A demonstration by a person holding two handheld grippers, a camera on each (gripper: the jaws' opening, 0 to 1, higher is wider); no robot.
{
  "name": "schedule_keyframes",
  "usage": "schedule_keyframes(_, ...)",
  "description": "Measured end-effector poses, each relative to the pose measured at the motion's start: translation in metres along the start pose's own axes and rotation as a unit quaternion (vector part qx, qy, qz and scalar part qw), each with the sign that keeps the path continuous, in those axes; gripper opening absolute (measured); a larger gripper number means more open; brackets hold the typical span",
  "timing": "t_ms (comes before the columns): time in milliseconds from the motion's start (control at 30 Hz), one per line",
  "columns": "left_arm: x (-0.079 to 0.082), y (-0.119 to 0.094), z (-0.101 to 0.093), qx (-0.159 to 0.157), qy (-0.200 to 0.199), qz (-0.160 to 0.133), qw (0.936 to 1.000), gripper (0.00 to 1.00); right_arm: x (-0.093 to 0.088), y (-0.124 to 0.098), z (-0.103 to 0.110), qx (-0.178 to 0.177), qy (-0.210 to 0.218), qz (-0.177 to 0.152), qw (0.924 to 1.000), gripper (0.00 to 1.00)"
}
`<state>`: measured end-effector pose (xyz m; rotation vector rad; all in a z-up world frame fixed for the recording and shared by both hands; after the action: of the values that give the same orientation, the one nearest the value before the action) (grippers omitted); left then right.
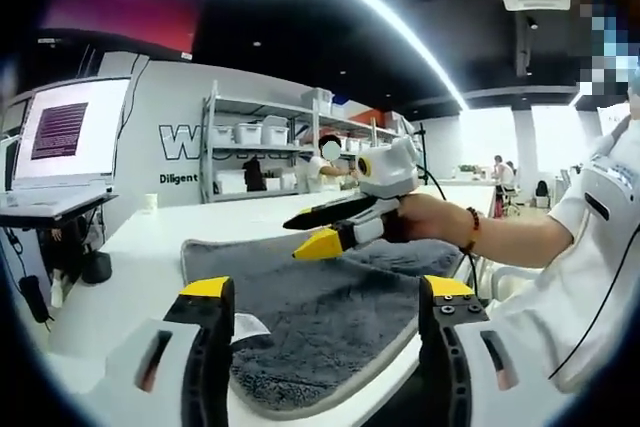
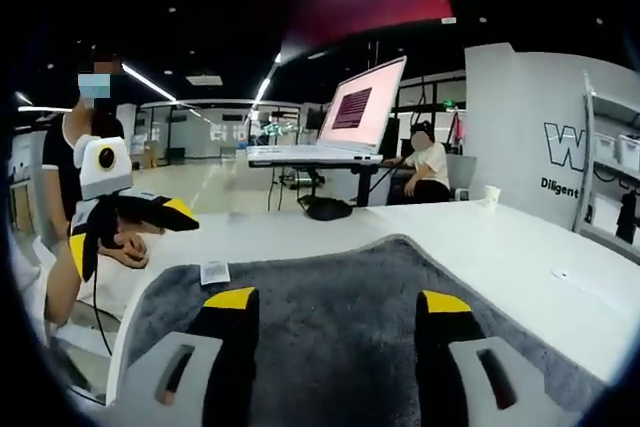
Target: Open the folded towel by lifting each exposed corner and separating the folded layers until the towel lies flat within the target outline without major curled edges
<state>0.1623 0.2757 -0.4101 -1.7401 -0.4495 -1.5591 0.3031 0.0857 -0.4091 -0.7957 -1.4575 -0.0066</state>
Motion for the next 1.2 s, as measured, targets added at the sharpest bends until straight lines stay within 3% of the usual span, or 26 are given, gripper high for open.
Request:
schedule_keyframes(400, 0.003, 0.007, -0.008, -0.009, 0.003, 0.006, 0.9999, 0.75, -0.014, -0.031, 0.008, -0.005, -0.011, -0.010, 0.9999, 0.67)
schedule_keyframes(567, 0.005, 0.007, -0.010, -0.010, 0.006, 0.005, 0.9999, 0.75, -0.018, -0.038, 0.008, -0.021, -0.028, 0.001, 0.9994, 0.68)
schedule_keyframes(633, 0.007, 0.008, -0.011, -0.009, 0.008, 0.005, 0.9999, 0.75, -0.021, -0.047, 0.008, -0.013, -0.018, -0.011, 0.9997, 0.69)
schedule_keyframes(767, 0.010, 0.009, -0.013, -0.010, 0.012, 0.004, 0.9999, 0.75, -0.023, -0.056, 0.004, -0.030, -0.032, -0.003, 0.9990, 0.69)
schedule_keyframes(933, 0.013, 0.011, -0.015, -0.011, 0.015, 0.004, 0.9998, 0.76, -0.029, -0.081, 0.003, -0.036, -0.030, -0.020, 0.9987, 0.70)
schedule_keyframes(1133, 0.015, 0.014, -0.019, -0.013, 0.017, 0.004, 0.9998, 0.76, -0.034, -0.094, 0.002, -0.049, -0.033, -0.020, 0.9980, 0.70)
schedule_keyframes(1200, 0.018, 0.015, -0.022, -0.014, 0.023, 0.004, 0.9996, 0.76, -0.033, -0.105, 0.005, -0.033, -0.015, -0.045, 0.9983, 0.71)
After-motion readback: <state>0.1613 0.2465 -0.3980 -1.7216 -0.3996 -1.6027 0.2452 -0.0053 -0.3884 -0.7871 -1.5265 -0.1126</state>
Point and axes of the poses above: the point that each gripper's makers call its tool centre point, and the gripper's own axes: y roughly forward along the fingers, z roughly to its left, x roughly out of its top, the point moved 8 cm from there along -y, roughly backward along the fingers, and after that the axes turned 15 degrees about z, right-handed, at the moved point
